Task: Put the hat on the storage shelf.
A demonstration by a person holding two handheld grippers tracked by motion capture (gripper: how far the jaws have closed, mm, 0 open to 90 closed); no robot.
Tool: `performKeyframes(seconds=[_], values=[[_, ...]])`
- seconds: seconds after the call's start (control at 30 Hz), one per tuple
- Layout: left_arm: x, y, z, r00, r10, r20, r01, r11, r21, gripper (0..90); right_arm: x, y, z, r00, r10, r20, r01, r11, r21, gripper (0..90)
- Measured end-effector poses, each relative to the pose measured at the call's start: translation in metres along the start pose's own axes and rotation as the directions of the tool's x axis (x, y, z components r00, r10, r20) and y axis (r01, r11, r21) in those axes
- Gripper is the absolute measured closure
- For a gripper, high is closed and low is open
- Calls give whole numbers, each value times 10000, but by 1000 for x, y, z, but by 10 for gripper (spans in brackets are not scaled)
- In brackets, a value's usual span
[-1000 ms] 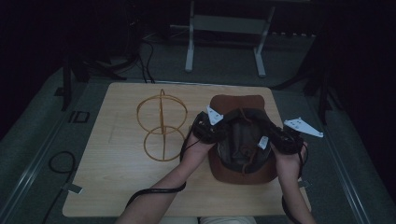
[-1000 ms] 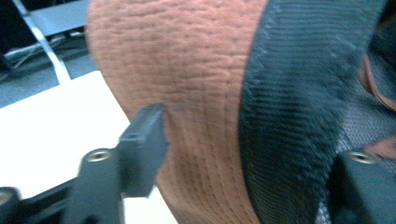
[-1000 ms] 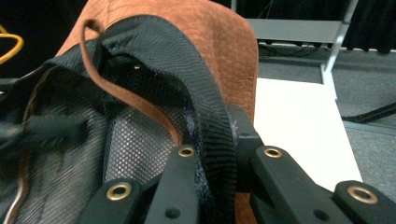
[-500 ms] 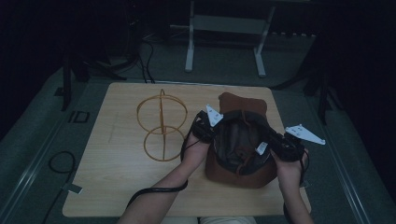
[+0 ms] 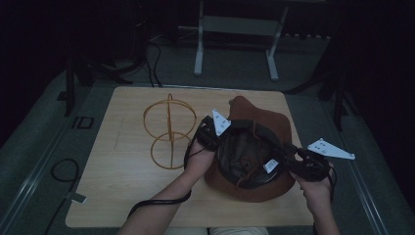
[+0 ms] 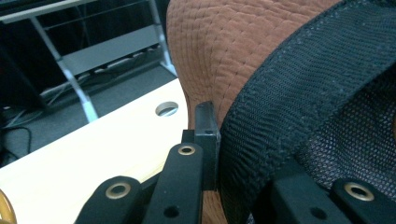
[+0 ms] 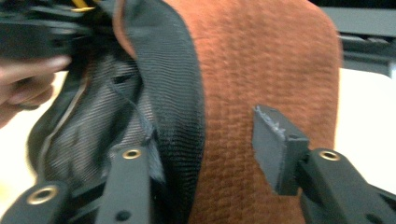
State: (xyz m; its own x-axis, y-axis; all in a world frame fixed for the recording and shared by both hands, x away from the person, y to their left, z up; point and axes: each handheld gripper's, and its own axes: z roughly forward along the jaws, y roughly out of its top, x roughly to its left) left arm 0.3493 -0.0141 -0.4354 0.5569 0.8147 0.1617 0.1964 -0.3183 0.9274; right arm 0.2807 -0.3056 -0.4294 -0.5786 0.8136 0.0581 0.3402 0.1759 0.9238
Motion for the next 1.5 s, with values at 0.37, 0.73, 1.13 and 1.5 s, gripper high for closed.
performKeyframes(seconds=[0.37,0.73,1.13,1.5], values=[[0,5,-8,10000,77,-8,-77,9992,-387,865,7,-1,-8,9828,-609,-1744,748,9944,745,401],[-14,11,-14,9987,421,272,-401,9966,-719,865,0,-6,-30,9717,-566,-2295,735,9951,659,304],[6,9,-25,9998,27,183,-4,9919,-1267,863,-19,-7,-72,9828,-1213,-1394,1223,9925,-15,235],[19,3,-40,9850,-540,1642,868,9760,-1998,862,-75,-28,-47,9975,455,-538,-441,9987,270,308]])
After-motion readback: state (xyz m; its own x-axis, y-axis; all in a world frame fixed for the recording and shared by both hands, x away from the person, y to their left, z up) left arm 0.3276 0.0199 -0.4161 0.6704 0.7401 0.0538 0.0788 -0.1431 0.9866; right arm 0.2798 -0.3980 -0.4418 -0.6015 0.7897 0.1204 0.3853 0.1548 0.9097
